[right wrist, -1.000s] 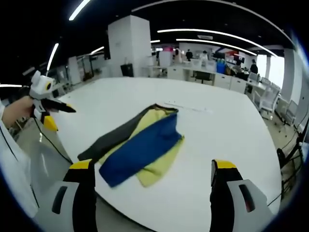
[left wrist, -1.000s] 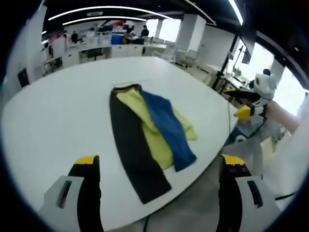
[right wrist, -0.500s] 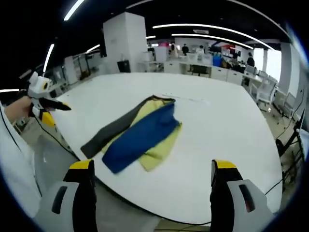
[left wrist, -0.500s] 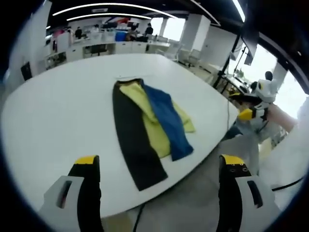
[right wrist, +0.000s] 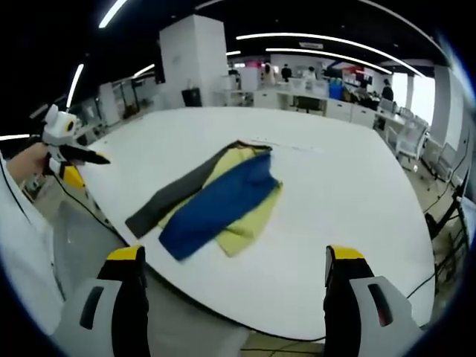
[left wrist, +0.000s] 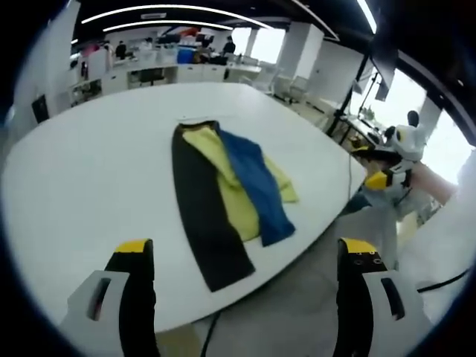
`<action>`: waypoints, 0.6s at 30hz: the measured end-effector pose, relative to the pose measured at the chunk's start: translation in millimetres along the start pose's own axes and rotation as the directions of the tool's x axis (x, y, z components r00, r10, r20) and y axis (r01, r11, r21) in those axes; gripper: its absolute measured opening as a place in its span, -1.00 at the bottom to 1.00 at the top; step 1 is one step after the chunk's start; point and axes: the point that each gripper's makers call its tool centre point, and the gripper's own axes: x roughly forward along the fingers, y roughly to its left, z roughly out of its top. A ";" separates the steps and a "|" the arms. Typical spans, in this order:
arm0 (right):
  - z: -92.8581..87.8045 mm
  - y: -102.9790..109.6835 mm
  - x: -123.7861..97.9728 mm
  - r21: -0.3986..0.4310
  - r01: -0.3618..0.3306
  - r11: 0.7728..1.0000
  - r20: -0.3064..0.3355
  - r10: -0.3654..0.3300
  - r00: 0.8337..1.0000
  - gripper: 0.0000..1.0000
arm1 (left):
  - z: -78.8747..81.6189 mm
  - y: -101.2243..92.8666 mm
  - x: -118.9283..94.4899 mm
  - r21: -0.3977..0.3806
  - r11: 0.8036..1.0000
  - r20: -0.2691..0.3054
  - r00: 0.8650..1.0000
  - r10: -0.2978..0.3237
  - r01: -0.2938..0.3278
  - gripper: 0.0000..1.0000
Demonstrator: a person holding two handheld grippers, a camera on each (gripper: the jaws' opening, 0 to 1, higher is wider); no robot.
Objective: Fold the garment on the visible template until the final outline fits inside the template.
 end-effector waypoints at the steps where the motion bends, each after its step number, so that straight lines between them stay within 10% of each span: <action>1: 1.2 1.0 0.4 -0.002 -0.002 1.000 0.001 0.002 1.000 0.99 | -0.1 0.0 -0.2 0.000 1.000 0.000 1.000 0.000 0.000 0.99; 18: 7.3 31.6 22.8 -0.044 -0.090 0.995 -0.020 0.089 0.996 0.93 | -2.2 2.2 -3.3 -0.028 1.000 0.004 1.000 0.008 -0.008 0.99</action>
